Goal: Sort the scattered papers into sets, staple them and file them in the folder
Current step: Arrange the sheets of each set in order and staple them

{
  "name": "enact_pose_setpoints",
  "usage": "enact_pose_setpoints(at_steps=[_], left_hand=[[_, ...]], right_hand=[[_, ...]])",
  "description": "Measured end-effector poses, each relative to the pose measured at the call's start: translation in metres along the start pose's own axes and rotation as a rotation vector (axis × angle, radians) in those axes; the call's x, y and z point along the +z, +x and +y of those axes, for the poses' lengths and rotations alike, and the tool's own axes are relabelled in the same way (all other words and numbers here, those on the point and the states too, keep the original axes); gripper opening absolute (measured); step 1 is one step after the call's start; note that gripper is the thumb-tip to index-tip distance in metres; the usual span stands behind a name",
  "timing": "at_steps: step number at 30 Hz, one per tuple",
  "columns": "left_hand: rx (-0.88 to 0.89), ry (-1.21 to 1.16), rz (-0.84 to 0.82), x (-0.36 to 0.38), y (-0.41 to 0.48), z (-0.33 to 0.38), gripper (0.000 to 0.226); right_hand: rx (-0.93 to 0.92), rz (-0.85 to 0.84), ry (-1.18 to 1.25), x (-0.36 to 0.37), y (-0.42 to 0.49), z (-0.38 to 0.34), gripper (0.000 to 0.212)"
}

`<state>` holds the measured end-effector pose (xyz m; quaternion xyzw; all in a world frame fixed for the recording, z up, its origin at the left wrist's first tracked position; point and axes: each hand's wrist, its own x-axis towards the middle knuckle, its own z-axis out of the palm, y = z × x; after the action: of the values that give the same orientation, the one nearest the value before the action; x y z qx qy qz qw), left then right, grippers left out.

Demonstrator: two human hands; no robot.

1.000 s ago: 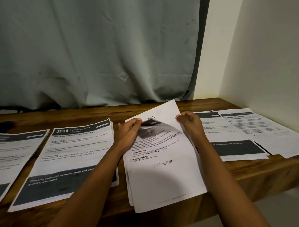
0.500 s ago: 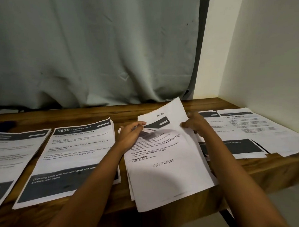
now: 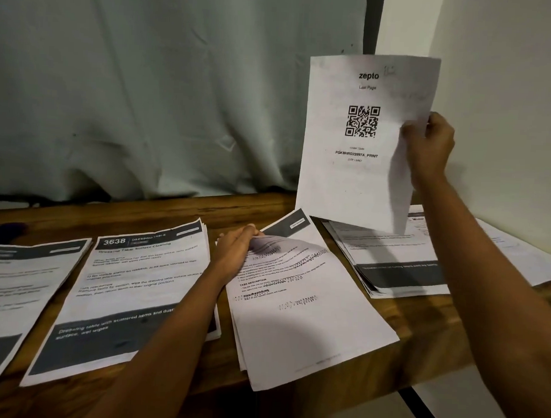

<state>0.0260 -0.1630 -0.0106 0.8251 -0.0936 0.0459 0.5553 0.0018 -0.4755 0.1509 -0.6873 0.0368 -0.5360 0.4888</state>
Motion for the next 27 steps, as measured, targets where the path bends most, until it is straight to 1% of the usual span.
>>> enact_pose_setpoints(at_steps=[5, 6, 10, 12, 14, 16, 17, 20, 23, 27], left_hand=[[-0.036, -0.028, 0.042, 0.0, 0.007, -0.008, 0.044], [-0.045, -0.033, 0.043, 0.0, 0.008, -0.008, 0.045], [-0.045, -0.059, 0.05, 0.0, 0.007, -0.006, 0.045], [-0.042, -0.081, 0.048, 0.0, 0.007, -0.006, 0.045], [-0.043, -0.088, 0.049, 0.001, 0.007, -0.004, 0.044], [-0.017, -0.065, 0.045, 0.001, 0.006, -0.002, 0.048], [0.001, -0.052, 0.039, 0.001, 0.006, -0.002, 0.05], [-0.016, -0.056, 0.023, 0.0, 0.005, -0.002, 0.05], [-0.005, -0.058, 0.01, -0.001, 0.008, -0.007, 0.041], [0.032, -0.11, 0.005, -0.001, 0.008, -0.004, 0.023]], right_hand=[[-0.001, -0.04, 0.006, -0.006, 0.015, -0.004, 0.007], [-0.002, -0.027, 0.011, -0.007, 0.017, -0.006, 0.004], [-0.007, 0.071, 0.037, -0.013, 0.02, -0.011, 0.013], [-0.004, 0.067, 0.045, -0.014, 0.019, -0.01, 0.011], [0.019, 0.0, 0.024, -0.013, 0.016, -0.001, 0.004], [0.065, -0.111, -0.025, -0.009, 0.01, 0.012, 0.017], [0.092, -0.185, -0.047, -0.007, 0.005, 0.017, 0.02], [0.173, -0.383, -0.138, 0.0, -0.012, 0.032, 0.02], [0.29, -0.499, -0.188, 0.007, -0.027, 0.043, 0.02], [0.498, -0.626, -0.231, 0.014, -0.041, 0.05, 0.029]])
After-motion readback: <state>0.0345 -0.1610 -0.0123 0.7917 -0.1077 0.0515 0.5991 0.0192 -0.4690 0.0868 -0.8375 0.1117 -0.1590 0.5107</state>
